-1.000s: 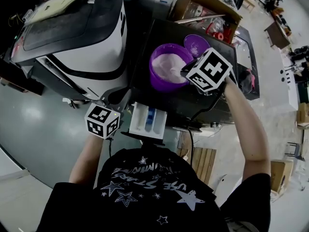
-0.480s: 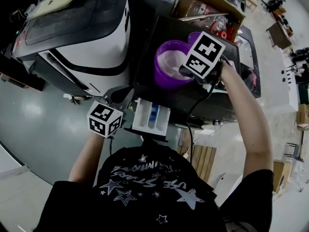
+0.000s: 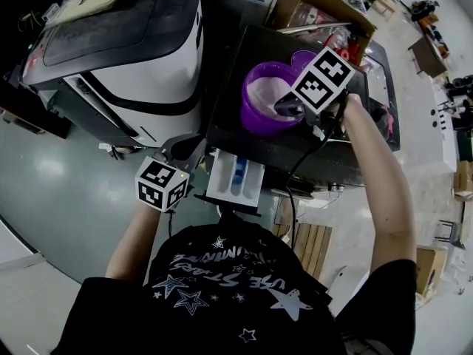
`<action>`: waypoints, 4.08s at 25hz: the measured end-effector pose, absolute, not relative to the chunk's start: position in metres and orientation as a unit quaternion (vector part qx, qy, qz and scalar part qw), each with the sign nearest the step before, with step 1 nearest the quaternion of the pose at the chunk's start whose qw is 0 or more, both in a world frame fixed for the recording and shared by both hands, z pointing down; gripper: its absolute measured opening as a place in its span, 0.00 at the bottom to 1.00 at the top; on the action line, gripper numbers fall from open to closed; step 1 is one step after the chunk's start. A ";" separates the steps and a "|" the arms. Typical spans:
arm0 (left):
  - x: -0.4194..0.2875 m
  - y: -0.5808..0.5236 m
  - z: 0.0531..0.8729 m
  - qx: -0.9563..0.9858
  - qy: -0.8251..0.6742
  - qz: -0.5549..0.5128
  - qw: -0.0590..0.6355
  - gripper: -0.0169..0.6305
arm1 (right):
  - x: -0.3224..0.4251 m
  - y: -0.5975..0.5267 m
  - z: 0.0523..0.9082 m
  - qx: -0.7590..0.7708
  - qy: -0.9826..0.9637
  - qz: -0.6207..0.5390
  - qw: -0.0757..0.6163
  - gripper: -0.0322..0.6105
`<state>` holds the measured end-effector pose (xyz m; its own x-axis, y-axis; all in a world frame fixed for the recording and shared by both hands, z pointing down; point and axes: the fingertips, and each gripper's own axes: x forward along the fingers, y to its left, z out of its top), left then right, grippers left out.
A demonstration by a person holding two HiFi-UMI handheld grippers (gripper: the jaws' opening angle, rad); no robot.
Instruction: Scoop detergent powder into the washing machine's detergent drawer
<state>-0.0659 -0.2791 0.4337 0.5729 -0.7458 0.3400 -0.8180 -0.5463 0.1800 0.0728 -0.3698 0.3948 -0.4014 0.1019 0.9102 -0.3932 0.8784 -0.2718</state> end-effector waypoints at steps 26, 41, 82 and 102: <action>-0.070 -0.277 0.437 0.878 -0.436 0.109 0.164 0.04 | 0.074 -0.370 0.374 0.139 -0.842 0.335 0.399 0.11; -0.071 -0.268 0.441 0.883 -0.425 0.108 0.166 0.04 | 0.101 -0.383 0.355 0.241 -0.847 0.369 0.298 0.11; -0.081 -0.160 0.480 0.897 -0.373 0.151 0.184 0.04 | 0.053 -0.241 0.408 0.294 -0.882 0.333 0.160 0.11; -0.101 -0.135 0.507 0.883 -0.382 0.167 0.214 0.04 | 0.017 -0.220 0.482 0.338 -0.898 0.167 0.226 0.11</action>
<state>-0.1005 -0.1349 0.5070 0.6520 -0.6037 0.4589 -0.7468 -0.6161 0.2506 0.0173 -0.2200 0.4819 -0.6696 -0.5316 0.5188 -0.6822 0.7163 -0.1465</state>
